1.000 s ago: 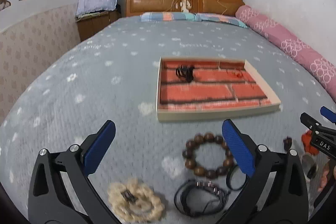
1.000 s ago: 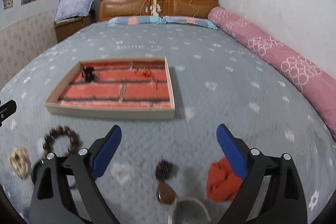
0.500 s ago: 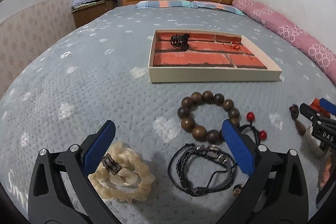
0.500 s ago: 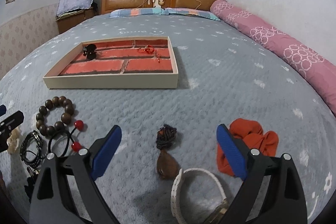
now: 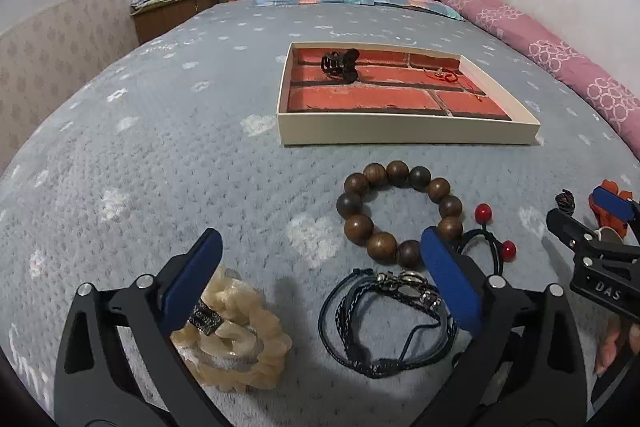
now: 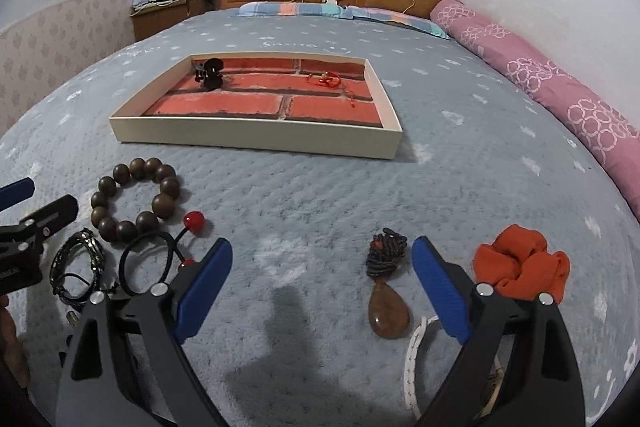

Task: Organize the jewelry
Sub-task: 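Move the left tool to the black cord bracelets while the right tool approaches the pendant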

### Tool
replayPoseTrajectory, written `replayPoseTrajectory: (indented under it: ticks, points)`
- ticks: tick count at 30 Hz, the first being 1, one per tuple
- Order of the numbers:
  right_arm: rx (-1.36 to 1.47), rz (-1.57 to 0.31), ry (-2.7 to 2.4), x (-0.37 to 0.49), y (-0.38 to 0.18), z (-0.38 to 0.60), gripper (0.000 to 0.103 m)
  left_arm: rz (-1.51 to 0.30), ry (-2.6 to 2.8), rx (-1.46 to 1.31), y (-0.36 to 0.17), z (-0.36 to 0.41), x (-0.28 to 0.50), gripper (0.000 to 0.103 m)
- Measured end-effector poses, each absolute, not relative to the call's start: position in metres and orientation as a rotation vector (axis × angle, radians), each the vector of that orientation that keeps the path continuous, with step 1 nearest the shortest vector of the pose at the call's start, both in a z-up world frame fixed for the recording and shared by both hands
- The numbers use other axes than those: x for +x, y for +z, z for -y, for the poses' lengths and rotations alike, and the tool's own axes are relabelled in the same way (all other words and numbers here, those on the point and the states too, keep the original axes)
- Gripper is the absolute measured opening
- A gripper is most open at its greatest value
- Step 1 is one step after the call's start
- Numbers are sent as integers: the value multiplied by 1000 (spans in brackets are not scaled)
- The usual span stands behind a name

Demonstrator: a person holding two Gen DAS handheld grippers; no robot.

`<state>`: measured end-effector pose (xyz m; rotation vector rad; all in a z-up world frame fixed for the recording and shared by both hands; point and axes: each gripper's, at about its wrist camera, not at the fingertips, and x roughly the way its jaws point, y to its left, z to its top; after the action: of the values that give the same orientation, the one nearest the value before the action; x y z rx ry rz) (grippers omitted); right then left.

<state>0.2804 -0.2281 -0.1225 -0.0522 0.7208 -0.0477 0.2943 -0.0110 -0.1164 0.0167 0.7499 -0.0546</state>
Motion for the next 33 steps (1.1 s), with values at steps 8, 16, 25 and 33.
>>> replayPoseTrajectory:
  ticks: [8,16,25,33]
  points:
    - [-31,-764,-101,290,-123,250,78,-807,-94,59,-129,20,287,80]
    - [4,-848,-90,302,-141,264,63,-831,-101,29,-135,15,287,79]
    - [4,-886,-82,312,-149,266,53,-868,-138,29,-141,18,289,66]
    - [21,-881,-75,311,-149,268,53,-876,-136,-9,-142,11,292,66]
